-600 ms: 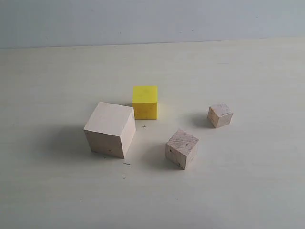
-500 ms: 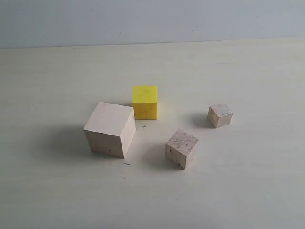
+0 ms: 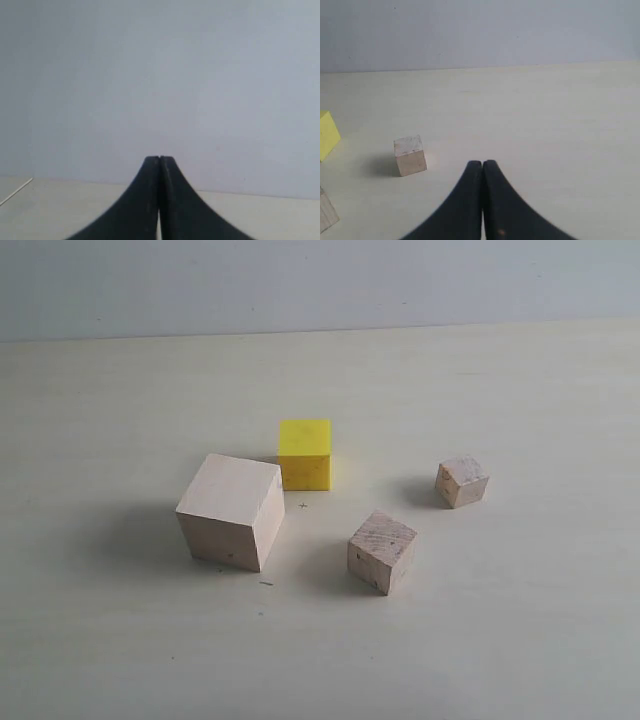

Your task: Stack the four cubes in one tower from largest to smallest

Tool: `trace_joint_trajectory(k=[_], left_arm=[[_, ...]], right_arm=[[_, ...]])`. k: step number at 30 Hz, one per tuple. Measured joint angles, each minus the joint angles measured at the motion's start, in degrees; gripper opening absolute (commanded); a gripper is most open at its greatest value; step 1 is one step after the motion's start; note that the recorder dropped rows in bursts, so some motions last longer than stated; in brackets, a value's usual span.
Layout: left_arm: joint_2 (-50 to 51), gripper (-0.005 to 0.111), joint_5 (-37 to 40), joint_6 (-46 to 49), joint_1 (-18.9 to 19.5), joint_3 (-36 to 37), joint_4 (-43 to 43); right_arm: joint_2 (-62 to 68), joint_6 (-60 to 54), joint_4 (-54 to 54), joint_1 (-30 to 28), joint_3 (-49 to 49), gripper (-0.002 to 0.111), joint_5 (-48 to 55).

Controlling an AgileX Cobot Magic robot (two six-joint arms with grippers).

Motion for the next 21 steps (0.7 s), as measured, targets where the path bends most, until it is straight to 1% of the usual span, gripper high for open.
trace_joint_trajectory(k=[6,11,16,18,21], left_arm=[[0.0,0.000,-0.1,0.0,0.0,0.0,0.0],[0.0,0.000,-2.4,0.0,0.0,0.0,0.0],[0.0,0.000,-2.9,-0.2,0.0,-0.6,0.0],[0.0,0.000,-3.0,-0.2,0.0,-1.9,0.0],[-0.1,0.000,-3.9,-0.2,0.0,-4.4,0.0]], right_arm=[[0.0,0.0,0.0,0.0,0.0,0.000,0.0],[0.0,0.0,0.0,0.0,0.0,0.000,0.0],[0.0,0.0,0.0,0.0,0.0,0.000,-0.3],[0.0,0.0,0.0,0.0,0.0,0.000,-2.1],[0.0,0.0,0.0,0.0,0.0,0.000,-7.9]])
